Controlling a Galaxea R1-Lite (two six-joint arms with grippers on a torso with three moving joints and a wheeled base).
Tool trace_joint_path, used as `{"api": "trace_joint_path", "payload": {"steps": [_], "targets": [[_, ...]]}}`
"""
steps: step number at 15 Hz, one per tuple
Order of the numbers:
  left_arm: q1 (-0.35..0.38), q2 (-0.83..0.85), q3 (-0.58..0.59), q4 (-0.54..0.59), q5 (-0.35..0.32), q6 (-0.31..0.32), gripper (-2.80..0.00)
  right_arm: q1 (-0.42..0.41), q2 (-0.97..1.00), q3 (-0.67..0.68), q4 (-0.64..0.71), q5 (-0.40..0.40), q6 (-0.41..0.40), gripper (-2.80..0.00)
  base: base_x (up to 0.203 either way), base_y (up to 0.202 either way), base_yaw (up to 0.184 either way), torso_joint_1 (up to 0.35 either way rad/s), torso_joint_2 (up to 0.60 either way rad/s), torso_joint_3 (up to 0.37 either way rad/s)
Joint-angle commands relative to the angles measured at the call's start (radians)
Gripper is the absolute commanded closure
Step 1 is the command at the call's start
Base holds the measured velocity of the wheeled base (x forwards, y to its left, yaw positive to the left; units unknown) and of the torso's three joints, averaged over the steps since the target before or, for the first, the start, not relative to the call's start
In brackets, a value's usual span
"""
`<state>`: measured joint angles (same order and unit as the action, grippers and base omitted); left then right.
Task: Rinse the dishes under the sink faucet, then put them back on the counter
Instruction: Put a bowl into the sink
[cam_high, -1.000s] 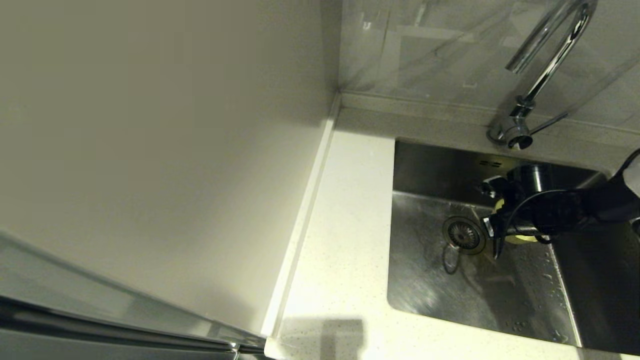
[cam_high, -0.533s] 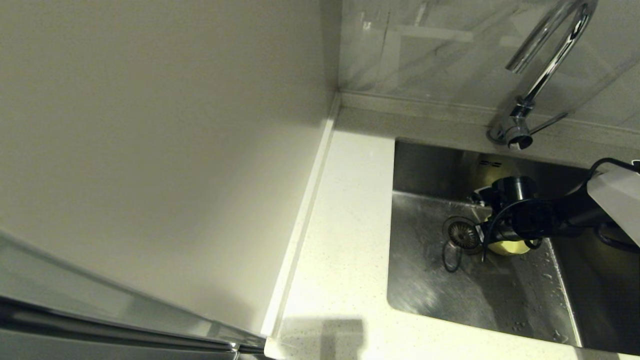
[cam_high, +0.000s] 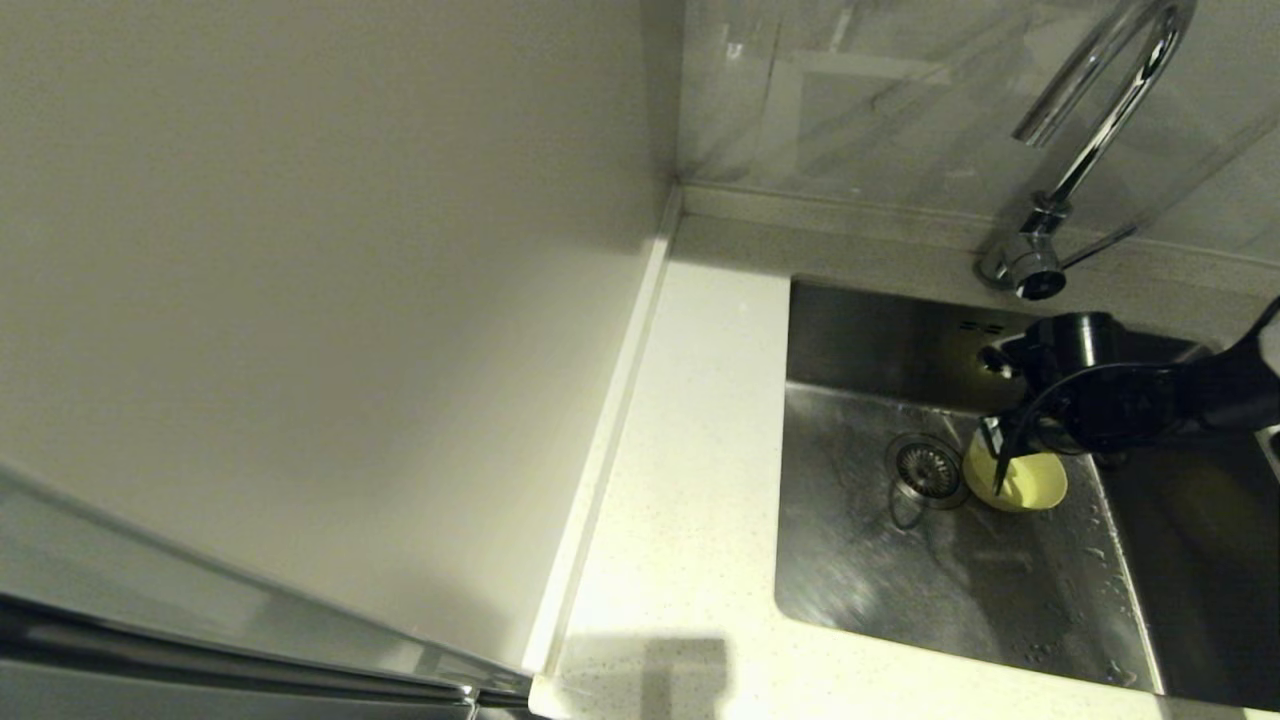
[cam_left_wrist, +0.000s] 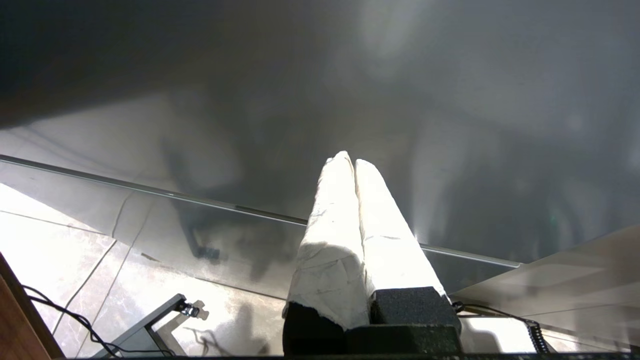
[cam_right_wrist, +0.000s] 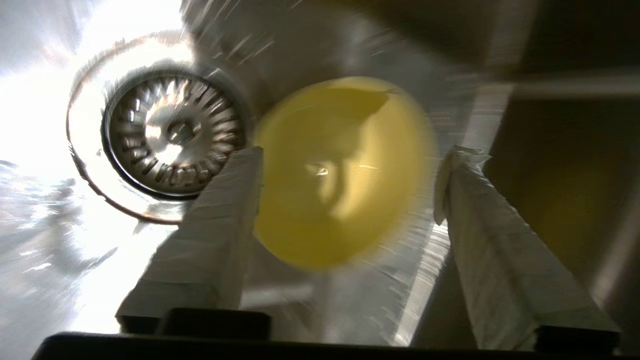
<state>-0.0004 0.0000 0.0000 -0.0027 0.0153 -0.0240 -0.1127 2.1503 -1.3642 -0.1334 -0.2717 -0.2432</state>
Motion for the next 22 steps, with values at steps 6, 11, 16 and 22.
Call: {"api": "trace_joint_path", "payload": {"steps": [6,11,16,22], "targets": [[0.000,-0.003,0.000,0.000,0.001,-0.001,0.00,-0.519,-0.661,-0.005,0.566,0.283,-0.230,-2.80,0.000,0.000,0.000,0.000,0.00,0.000],[0.000,-0.003,0.000,0.000,0.000,-0.001,0.00,-0.868,-0.592,-0.137,0.907,0.412,-0.463,-2.80,0.000,0.000,0.000,0.000,0.00,0.000],[0.000,-0.003,0.000,0.000,0.002,-0.001,0.00,-0.895,-0.501,-0.365,1.414,0.449,-0.489,-2.80,0.000,0.000,0.000,0.000,0.00,0.000],[0.000,-0.005,0.000,0.000,0.000,-0.001,0.00,-0.800,-0.303,-0.608,1.585,0.557,-0.111,-2.80,0.000,0.000,0.000,0.000,0.00,0.000]]}}
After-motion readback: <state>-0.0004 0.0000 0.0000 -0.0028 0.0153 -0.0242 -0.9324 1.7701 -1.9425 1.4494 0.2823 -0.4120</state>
